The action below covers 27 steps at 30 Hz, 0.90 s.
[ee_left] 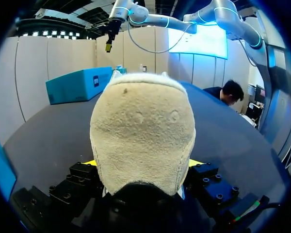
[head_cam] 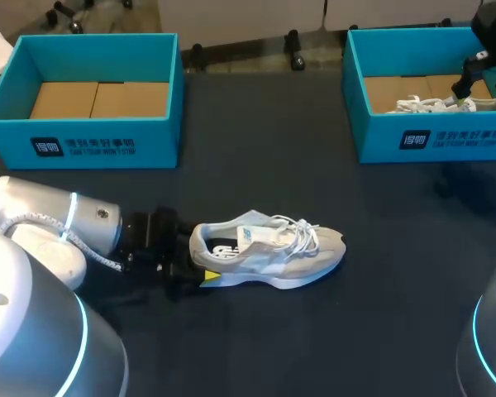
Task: Take the shoe out of the shoebox, open the shoe tongue, remove and reinsert the insole, then place the shoe into the shoebox
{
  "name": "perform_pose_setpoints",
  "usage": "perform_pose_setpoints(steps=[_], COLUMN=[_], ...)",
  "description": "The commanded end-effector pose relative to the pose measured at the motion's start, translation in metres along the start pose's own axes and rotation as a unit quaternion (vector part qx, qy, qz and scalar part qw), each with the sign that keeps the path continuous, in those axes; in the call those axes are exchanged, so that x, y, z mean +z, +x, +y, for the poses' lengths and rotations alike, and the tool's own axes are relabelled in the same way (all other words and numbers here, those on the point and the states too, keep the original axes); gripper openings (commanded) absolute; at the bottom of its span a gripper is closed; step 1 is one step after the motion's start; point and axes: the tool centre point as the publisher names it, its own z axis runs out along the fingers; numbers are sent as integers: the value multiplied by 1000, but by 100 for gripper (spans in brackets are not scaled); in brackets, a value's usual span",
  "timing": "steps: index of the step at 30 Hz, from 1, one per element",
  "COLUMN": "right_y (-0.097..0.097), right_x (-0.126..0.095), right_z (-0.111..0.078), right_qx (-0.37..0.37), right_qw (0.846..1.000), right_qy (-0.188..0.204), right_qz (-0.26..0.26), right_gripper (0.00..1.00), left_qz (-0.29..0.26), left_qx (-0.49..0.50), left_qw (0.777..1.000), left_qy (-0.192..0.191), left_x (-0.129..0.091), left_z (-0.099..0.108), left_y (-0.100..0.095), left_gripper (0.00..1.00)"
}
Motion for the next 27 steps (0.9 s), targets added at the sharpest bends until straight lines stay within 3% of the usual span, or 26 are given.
perform_pose_setpoints(steps=[1,25,27], right_y=[0,0,10], right_x=[0,0,-2], right_z=[0,0,5], right_qx=[0,0,-1], right_qw=[1000,1000,1000], right_qy=[0,0,-12], right_qz=[-1,-1,-10], right_gripper=[100,100,100], left_qz=[0,0,0], left_qx=[0,0,0], left_qw=[1000,1000,1000], left_qy=[-2,-2,-2], left_x=[2,2,2], left_z=[2,2,2], left_y=[-4,-4,-4], left_gripper=[0,0,0])
